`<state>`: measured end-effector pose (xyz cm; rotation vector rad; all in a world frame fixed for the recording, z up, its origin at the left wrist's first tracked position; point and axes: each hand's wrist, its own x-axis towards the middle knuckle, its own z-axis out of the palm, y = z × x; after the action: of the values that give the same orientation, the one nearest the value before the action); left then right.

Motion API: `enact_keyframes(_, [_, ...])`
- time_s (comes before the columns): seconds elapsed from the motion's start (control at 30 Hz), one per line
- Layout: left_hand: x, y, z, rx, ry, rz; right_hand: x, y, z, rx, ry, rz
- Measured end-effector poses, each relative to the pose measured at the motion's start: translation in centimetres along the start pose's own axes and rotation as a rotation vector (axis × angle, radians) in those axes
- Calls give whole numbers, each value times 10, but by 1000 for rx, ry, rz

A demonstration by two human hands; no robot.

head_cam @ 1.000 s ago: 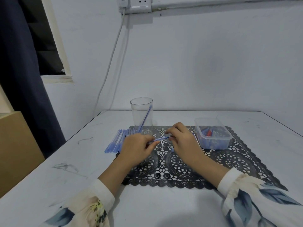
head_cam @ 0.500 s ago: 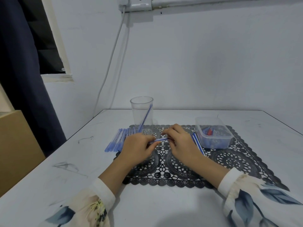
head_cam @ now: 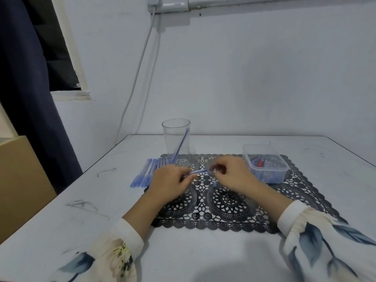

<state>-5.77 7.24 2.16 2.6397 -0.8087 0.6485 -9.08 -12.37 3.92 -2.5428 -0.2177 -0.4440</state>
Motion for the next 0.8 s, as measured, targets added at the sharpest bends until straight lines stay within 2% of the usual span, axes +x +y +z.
enact_keyframes(0.1, [0,-1,-1,-7,-11,-16,-1,1,0,-40,-178,36])
enact_keyframes(0.33, [1,0,-2,-5,-16,-9,-2,-2,4,-118,-269,57])
enact_keyframes(0.47, [1,0,-2,10,-18,-6,-1,-2,3,-87,-226,85])
enact_keyframes(0.6, [2,1,-2,8,-24,-13,1,-2,2,-32,-99,116])
enact_keyframes(0.8, [2,1,0,-23,-28,-28,-1,-6,5,267,50,188])
